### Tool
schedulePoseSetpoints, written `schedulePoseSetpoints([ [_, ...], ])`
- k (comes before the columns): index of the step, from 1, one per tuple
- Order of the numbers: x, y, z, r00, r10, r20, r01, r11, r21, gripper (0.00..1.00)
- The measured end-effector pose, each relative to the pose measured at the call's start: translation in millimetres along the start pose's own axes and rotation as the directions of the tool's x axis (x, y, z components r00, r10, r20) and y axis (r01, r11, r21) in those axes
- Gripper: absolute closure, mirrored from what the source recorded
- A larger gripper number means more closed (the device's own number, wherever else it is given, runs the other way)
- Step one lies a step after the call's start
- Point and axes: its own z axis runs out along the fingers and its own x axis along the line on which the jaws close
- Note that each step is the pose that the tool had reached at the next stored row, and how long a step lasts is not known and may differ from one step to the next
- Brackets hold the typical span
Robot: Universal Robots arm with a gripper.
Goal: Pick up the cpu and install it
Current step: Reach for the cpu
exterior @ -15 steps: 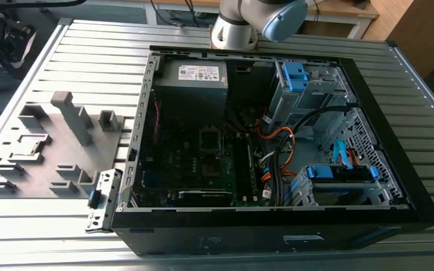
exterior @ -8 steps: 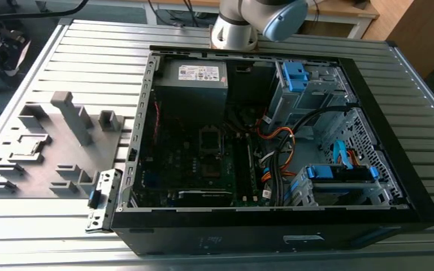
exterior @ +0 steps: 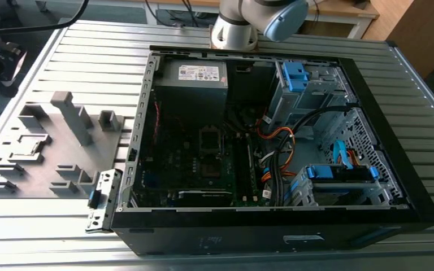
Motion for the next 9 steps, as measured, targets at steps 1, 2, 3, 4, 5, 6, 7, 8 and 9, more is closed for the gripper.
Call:
schedulePoseSetpoints([
  [1,0.6,-1.3,1.1,1.0000,0.000,-0.0001,0.000,1.0000,0.0000,0.89],
  [2,1.1,-2.5,2.2,1.0000,0.000,-0.0004,0.000,1.0000,0.0001,0.89],
  [3,1.6,-3.7,3.3,1.0000,0.000,-0.0005,0.000,1.0000,0.0001,0.89],
  [4,2.0,-4.8,4.3,1.0000,0.000,-0.0008,0.000,1.0000,0.0001,0.89],
  [5,2.3,-5.6,5.3,1.0000,0.000,-0.0012,0.000,1.0000,0.0001,0.89],
  [6,2.6,-6.2,6.2,1.0000,0.000,-0.0014,0.000,1.0000,0.0001,0.89],
  [7,2.9,-6.7,7.2,1.0000,0.000,-0.0016,0.000,1.0000,0.0001,0.89],
  [8,3.2,-7.2,8.1,1.0000,0.000,-0.0018,0.000,1.0000,0.0000,0.89],
  [9,3.7,-7.5,9.0,1.0000,0.000,-0.0020,0.000,1.0000,0.0002,0.89],
])
